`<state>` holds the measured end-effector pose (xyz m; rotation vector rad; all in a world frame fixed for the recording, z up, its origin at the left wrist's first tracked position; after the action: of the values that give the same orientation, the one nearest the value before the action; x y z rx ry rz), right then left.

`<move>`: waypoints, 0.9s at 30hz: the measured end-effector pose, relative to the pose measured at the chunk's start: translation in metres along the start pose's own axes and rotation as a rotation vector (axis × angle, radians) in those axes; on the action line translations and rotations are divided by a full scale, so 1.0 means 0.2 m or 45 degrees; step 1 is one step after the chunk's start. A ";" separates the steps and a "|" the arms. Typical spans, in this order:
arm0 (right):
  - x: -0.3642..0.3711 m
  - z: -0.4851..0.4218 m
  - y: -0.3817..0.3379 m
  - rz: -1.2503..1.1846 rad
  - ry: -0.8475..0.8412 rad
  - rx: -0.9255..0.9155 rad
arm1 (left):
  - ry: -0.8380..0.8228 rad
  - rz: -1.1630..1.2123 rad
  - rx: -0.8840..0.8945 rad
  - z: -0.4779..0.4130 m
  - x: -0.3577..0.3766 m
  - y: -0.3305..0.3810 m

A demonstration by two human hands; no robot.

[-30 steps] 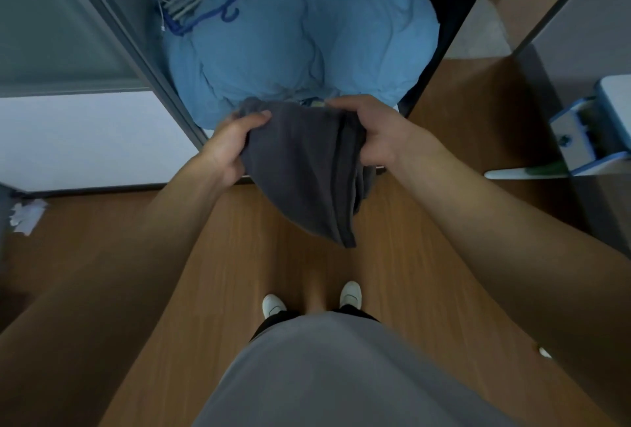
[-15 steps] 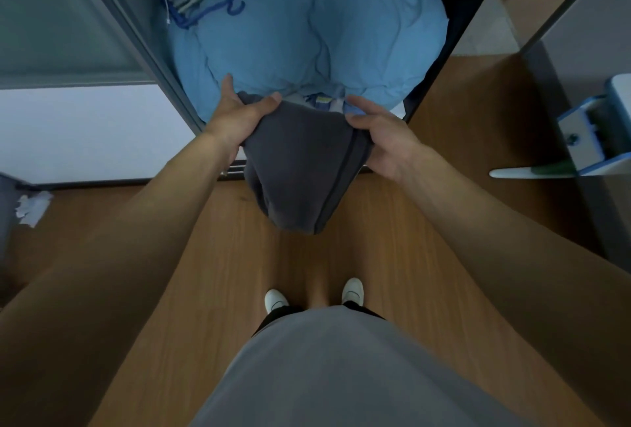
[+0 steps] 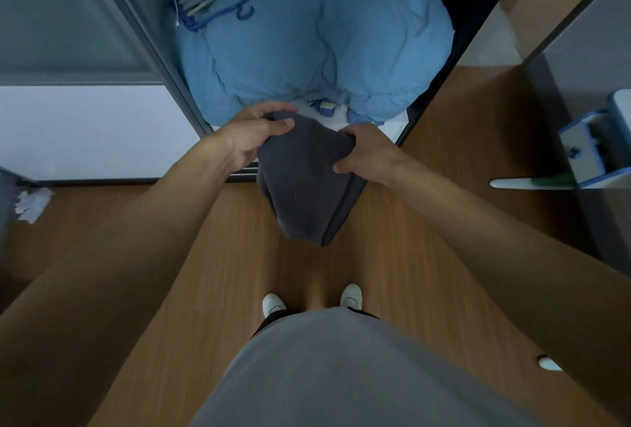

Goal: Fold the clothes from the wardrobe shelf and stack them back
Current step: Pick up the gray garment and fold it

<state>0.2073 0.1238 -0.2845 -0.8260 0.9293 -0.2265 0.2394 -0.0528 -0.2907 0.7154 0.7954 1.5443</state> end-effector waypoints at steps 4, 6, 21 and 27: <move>-0.01 -0.01 0.01 0.274 -0.066 -0.033 | -0.034 -0.299 0.012 -0.01 0.01 0.00; -0.01 0.00 0.02 0.254 -0.121 -0.032 | -0.160 -0.462 0.035 0.00 0.05 -0.02; -0.08 0.03 -0.15 -0.155 -0.049 -0.304 | -0.033 -1.015 0.186 0.01 -0.21 -0.07; -0.10 0.07 -0.15 -0.287 -0.078 -0.245 | -0.107 -0.516 0.239 0.01 -0.14 -0.22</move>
<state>0.2100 0.1213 -0.2466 -1.1116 0.8083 -0.3085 0.2696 -0.0778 -0.3260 0.7001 0.9642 1.0786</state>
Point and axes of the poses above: each hand's wrist, its own z-axis away from the middle knuckle, its own x-axis out of the palm, y = z × x, the point moved 10 cm from there along -z, towards the middle knuckle, and after that the axes turned 7 degrees about -x, right-handed, at the moved point
